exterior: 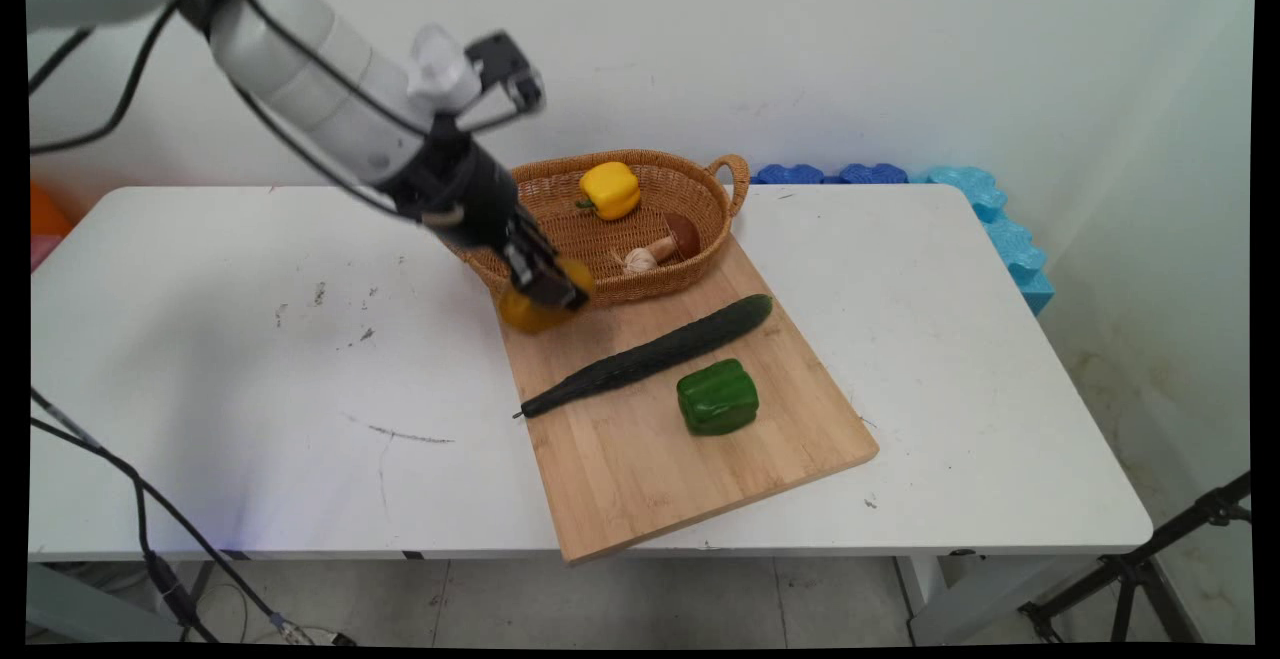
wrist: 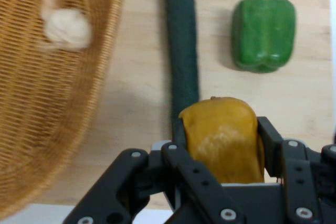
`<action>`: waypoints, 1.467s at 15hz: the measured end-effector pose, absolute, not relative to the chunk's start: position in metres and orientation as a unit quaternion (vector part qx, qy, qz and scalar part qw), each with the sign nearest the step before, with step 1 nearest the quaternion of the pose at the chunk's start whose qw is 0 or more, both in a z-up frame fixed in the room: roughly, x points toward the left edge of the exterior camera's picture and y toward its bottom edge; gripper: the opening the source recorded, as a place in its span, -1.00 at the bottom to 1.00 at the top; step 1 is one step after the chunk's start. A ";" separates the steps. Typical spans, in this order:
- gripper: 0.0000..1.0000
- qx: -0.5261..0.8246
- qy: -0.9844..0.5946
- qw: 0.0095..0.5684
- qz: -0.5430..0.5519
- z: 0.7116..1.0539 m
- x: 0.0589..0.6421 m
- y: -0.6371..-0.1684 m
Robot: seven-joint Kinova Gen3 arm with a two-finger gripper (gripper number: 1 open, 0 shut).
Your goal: Place the picked object on the cutting board
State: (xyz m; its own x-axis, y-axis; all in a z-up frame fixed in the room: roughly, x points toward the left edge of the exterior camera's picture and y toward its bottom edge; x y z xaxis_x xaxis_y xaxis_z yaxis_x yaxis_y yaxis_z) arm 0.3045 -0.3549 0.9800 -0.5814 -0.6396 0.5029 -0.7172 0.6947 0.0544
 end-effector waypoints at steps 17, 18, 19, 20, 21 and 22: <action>-1.00 0.399 -0.882 0.235 0.085 0.848 0.239 -0.314; -1.00 0.399 -0.882 0.235 0.087 0.845 0.238 -0.316; -1.00 0.398 -0.882 0.236 0.089 0.842 0.236 -0.317; -1.00 0.397 -0.882 0.236 0.090 0.841 0.235 -0.318; 1.00 0.395 -0.882 0.239 0.092 0.839 0.234 -0.319; 1.00 0.393 -0.882 0.241 0.094 0.839 0.234 -0.320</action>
State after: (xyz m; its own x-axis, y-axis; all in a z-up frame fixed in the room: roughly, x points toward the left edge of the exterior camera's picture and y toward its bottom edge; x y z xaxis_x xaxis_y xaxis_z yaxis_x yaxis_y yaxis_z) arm 0.2339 -0.3199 0.8393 -0.5740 -0.6488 0.4996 -0.7392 0.6730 0.0247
